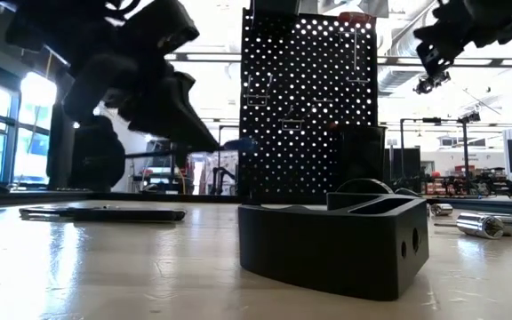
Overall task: Hang tools onto peg board
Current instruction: Hang the blue pick tool on the top hook on the peg board
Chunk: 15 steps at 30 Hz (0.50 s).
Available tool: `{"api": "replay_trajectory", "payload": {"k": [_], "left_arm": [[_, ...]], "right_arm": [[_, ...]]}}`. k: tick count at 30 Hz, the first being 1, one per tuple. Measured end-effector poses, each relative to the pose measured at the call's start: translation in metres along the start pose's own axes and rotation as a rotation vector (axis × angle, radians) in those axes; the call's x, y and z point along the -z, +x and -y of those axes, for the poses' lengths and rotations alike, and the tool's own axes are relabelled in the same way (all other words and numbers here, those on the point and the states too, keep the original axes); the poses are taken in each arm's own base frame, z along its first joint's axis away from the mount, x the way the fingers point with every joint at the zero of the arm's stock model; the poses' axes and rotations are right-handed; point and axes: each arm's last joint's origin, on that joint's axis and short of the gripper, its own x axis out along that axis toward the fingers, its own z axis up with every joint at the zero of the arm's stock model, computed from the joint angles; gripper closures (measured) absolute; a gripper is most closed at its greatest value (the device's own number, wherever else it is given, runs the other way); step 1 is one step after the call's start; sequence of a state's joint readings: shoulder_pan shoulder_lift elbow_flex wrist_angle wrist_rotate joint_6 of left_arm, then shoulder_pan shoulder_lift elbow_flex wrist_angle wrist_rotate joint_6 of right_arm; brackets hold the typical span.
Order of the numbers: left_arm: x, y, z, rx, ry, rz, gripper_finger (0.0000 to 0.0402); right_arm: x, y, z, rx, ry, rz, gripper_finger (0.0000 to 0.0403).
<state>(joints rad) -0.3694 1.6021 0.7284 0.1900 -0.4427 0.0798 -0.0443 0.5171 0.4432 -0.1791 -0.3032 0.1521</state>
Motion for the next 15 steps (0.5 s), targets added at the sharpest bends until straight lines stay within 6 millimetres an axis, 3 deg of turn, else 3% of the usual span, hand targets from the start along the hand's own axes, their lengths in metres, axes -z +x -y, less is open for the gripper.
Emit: {"api": "replay_trajectory", "payload": {"k": [8, 15], "left_arm": [[-0.014, -0.01, -0.018, -0.025, -0.012, 0.089, 0.0401], [-0.022, -0.017, -0.03, -0.115, 0.017, 0.131, 0.0401]], "right_arm": [[0.007, 0.037, -0.009, 0.053, -0.104, -0.058, 0.0263], [0.003, 0.064, -0.01, 0.103, 0.098, 0.045, 0.0263]]}}
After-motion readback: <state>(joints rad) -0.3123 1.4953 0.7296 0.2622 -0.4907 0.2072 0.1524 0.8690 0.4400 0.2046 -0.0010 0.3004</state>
